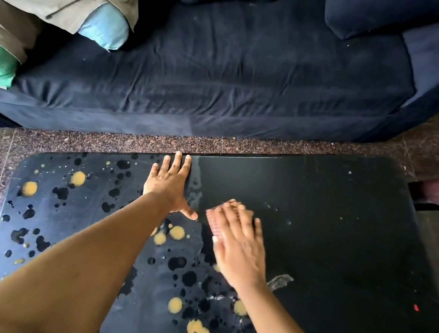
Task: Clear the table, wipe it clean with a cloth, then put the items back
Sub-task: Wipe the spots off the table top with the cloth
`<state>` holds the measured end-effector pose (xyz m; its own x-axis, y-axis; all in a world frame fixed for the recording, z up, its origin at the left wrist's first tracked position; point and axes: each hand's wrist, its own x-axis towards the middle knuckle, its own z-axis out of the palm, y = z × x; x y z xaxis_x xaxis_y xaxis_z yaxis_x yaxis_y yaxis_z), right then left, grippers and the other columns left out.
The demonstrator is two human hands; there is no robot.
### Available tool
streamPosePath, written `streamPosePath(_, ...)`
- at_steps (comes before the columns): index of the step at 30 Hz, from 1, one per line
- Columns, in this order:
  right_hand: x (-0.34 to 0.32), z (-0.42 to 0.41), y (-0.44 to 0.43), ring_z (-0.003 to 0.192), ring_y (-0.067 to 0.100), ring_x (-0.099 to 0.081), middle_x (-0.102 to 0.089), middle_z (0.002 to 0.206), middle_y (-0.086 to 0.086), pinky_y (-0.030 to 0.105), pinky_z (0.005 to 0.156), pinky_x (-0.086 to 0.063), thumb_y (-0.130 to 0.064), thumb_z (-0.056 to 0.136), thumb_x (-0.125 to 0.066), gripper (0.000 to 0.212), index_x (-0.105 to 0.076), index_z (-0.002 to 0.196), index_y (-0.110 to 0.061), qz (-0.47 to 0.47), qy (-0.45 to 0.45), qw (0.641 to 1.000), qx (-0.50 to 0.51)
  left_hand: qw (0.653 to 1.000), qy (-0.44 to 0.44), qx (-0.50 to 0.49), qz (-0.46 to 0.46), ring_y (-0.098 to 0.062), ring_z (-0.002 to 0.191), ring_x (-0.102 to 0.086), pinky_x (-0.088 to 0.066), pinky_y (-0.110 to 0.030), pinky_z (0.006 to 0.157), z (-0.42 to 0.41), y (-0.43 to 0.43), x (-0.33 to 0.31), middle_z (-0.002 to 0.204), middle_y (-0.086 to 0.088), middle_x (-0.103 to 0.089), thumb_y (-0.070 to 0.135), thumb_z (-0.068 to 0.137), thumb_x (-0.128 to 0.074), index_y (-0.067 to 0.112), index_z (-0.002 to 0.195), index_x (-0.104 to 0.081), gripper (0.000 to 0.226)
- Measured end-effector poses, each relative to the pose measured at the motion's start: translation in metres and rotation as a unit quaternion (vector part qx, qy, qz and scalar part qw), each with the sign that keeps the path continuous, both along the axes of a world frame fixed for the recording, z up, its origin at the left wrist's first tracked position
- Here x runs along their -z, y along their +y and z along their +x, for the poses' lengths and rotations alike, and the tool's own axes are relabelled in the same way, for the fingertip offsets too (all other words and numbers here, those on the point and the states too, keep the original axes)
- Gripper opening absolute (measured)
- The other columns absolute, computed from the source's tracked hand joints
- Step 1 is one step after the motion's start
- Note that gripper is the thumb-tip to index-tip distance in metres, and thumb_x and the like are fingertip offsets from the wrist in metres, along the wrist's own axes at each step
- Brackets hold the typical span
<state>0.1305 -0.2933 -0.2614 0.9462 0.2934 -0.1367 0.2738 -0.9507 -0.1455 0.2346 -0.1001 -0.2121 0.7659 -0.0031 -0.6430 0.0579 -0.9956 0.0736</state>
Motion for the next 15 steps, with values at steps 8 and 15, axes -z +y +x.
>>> streamPosePath(8,-0.003,-0.023,0.021,0.143,0.026,-0.022,-0.032,0.153,0.001,0.05,0.114,-0.025,-0.036,0.09,-0.034,0.058,-0.027,0.147,-0.023,0.046,-0.004,0.994,0.099,0.979,-0.199,-0.001,-0.048,-0.016,0.143,0.023,0.009,-0.038,0.117,-0.092,-0.015,-0.005,0.155,0.001,0.025,0.047,0.093,-0.048,0.021,0.147,0.02,0.09)
streamPosePath(15,0.001,-0.03,-0.017,0.143,0.024,-0.023,-0.029,0.154,-0.004,0.05,0.112,-0.027,-0.038,0.091,-0.03,0.058,-0.032,0.147,-0.024,0.002,0.023,0.996,0.088,0.971,-0.207,-0.1,-0.062,-0.026,0.132,-0.045,-0.042,-0.039,0.102,-0.199,-0.019,0.005,0.145,-0.005,-0.046,0.021,0.077,-0.075,0.017,0.142,-0.042,0.074)
